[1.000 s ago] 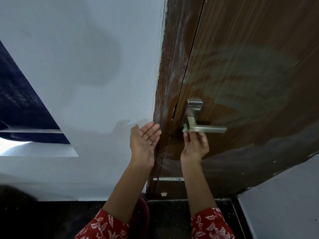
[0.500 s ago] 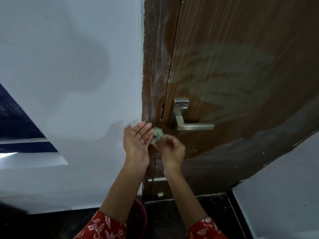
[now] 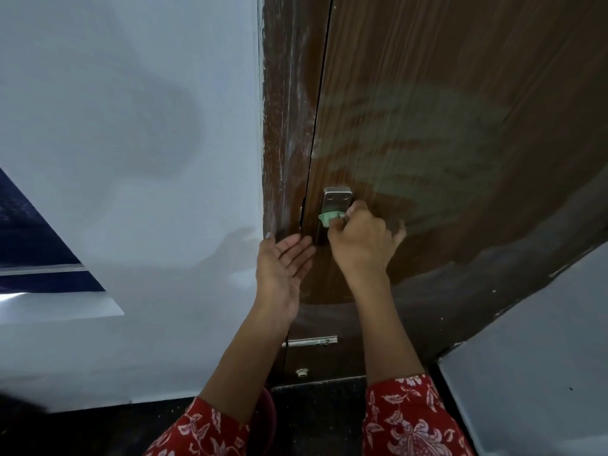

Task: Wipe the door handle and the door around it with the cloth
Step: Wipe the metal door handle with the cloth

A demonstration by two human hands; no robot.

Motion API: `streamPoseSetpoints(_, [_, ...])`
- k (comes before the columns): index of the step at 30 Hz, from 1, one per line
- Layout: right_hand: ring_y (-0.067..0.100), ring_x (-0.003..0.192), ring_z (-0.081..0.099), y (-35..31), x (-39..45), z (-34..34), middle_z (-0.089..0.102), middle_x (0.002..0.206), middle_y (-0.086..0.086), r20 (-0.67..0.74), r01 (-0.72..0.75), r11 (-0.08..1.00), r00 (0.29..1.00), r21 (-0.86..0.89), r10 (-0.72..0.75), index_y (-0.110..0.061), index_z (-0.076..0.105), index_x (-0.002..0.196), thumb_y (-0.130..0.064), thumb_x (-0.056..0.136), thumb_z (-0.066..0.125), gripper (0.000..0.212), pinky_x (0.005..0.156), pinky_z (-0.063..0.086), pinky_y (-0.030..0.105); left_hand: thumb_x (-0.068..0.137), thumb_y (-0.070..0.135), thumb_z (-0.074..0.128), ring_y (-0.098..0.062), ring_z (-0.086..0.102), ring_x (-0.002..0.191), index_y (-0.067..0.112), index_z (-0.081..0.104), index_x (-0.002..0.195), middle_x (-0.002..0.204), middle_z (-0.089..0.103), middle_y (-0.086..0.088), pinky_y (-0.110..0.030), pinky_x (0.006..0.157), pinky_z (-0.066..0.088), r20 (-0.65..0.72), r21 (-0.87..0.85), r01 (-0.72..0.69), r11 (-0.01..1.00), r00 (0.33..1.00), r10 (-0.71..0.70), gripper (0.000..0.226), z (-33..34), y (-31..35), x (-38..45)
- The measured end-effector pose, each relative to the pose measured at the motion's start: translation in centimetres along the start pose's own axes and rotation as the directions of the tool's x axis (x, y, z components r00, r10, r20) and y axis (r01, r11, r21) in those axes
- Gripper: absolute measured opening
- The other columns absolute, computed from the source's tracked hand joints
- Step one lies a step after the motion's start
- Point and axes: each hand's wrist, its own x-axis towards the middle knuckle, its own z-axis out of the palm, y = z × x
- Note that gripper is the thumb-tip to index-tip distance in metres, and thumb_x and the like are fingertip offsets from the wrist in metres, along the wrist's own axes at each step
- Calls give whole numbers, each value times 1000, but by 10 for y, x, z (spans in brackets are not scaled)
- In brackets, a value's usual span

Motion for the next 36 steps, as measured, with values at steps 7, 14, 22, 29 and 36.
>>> streamPoseSetpoints(7, [10,85,65,14,-1,-9,63,72,-17,-14,-100,756,990,646,143,-32,59,75,-25,79,68,12,97,42,50,103,41,28,-26,65,106,6,60,114,113,68,-15,-36,97,47,20,6,30,1000,999,-30,48,2,-3,0])
streamPoseSetpoints(14, [15,92,46,57,-19,6,57,97,-6,-406,19,849,883,529,234,-24,64,112,-21,86,58,26,81,47,42,103,40,27,-23,66,106,9,61,112,113,69,-11,-34,97,47,12,-21,32,999,999,-32,47,-5,-3,6])
streamPoseSetpoints(22, [16,100,47,35,-53,54,60,110,15,-375,419,851,879,317,-294,-3,66,107,-12,84,62,26,86,47,26,101,48,32,-21,68,99,8,65,115,106,72,-11,-30,79,53,71,5,104,995,992,-104,54,8,-10,1])
streamPoseSetpoints(29, [13,96,53,82,-29,45,62,106,13,-544,263,844,838,467,39,-5,68,105,-8,85,61,21,77,52,24,101,47,29,-23,68,105,6,59,120,116,69,-13,-31,90,52,114,-3,61,998,992,-60,54,1,-11,5])
streamPoseSetpoints(36, [15,101,55,42,-50,57,62,109,11,-438,435,819,862,374,-257,-5,69,105,-6,83,60,24,89,46,17,102,46,28,-21,67,102,4,61,119,113,70,-14,-29,86,51,98,5,53,999,994,-53,55,4,-12,4])
